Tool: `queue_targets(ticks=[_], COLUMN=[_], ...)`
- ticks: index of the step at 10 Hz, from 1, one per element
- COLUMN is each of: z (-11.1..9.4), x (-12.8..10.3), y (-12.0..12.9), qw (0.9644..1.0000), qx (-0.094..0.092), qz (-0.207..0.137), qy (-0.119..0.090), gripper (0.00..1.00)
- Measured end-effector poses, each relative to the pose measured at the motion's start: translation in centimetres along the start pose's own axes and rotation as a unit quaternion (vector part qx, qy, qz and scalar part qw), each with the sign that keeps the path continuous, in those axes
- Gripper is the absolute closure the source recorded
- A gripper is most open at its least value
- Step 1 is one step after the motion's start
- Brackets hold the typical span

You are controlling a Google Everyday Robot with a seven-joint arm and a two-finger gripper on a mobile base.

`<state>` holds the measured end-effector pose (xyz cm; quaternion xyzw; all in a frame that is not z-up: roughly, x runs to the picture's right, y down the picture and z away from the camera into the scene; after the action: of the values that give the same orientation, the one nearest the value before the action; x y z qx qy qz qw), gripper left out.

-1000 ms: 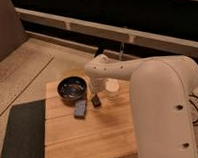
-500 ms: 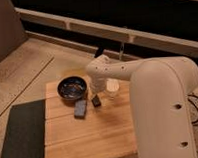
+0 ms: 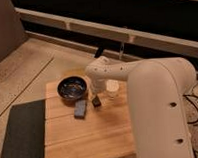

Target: Place the eraser on the white sponge

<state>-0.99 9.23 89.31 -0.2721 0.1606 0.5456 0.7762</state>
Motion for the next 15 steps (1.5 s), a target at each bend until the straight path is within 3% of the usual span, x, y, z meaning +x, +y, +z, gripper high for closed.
queue_targets(ticks=[6, 8, 12, 14, 15], z=[3.0, 3.4, 3.4, 3.3, 3.2], x=[-0.9, -1.0, -1.2, -0.7, -0.1], y=[-0.1, -0.2, -0.3, -0.6, -0.8], qw=[0.9998, 0.9996, 0.9992, 0.9993, 0.9992], qx=[-0.008, -0.014, -0.032, -0.032, -0.030], qz=[-0.012, -0.015, -0.022, -0.018, -0.009], qy=[0.017, 0.018, 0.004, 0.010, 0.022], gripper=[0.35, 0.40, 0.83, 0.99, 1.00])
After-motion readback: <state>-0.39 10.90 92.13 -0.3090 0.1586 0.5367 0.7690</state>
